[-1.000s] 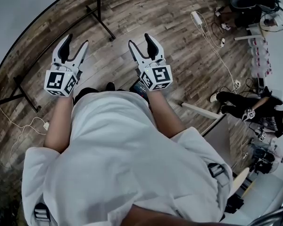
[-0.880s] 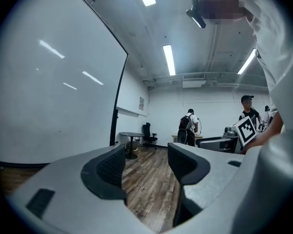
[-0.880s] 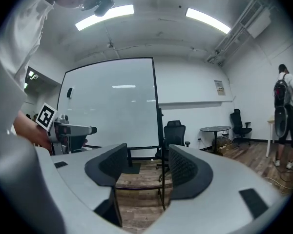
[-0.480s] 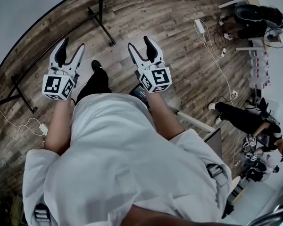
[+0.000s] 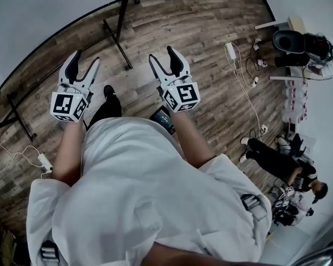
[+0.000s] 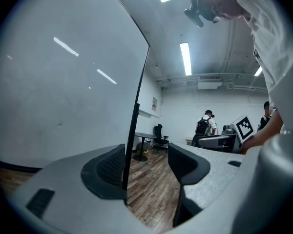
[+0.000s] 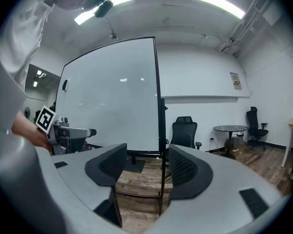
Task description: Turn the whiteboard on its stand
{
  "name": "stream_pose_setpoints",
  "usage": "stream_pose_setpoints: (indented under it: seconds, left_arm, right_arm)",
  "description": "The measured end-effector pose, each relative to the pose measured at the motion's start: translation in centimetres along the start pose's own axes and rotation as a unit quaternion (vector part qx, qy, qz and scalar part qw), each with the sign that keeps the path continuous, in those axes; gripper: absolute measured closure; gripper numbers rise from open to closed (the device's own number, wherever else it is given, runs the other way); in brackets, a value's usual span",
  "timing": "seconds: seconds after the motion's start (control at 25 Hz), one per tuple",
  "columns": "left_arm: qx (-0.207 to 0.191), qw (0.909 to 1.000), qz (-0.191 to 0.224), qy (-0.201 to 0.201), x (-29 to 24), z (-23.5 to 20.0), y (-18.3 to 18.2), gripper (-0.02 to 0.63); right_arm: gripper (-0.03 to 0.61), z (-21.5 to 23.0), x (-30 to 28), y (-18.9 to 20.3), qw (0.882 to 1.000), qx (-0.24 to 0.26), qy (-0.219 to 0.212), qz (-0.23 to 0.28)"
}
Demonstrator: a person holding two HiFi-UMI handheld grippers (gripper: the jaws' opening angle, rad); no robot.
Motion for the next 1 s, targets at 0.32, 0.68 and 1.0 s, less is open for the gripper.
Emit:
stream_pose_setpoints:
  seconds: [0.32,0.68,1.0]
  left_arm:
    - [0.017,0.9995,0.002,-0.026,-3.6,-4.2,-1.2,0.357]
    - [0.025,0.999,-0.003,-0.037,-8.2,-6.9,-1.5,0.357]
    - [0.013,0.9946,0.017,-0.101,-10.4,-7.3,-2.4,0.357]
  right_arm:
    - [0.314,3.3,-7.9,-1.4,0.999,0.009,-0.034,0.013]
    - [0.314,7.0,-14.1,-2.8,0.998,0.019,-0.053,0.034]
    - [0.313,11.0,-17.7,-1.9,0.993,0.01,-0.109,0.052]
Point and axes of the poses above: the fingertips, and each gripper's own axes: x backward along the fingers, z to its right, y out of its underside, the point moved 5 cm from there along x, backward along the fingers, and after that the axes turned 15 degrees about x, right-handed, at the moved point
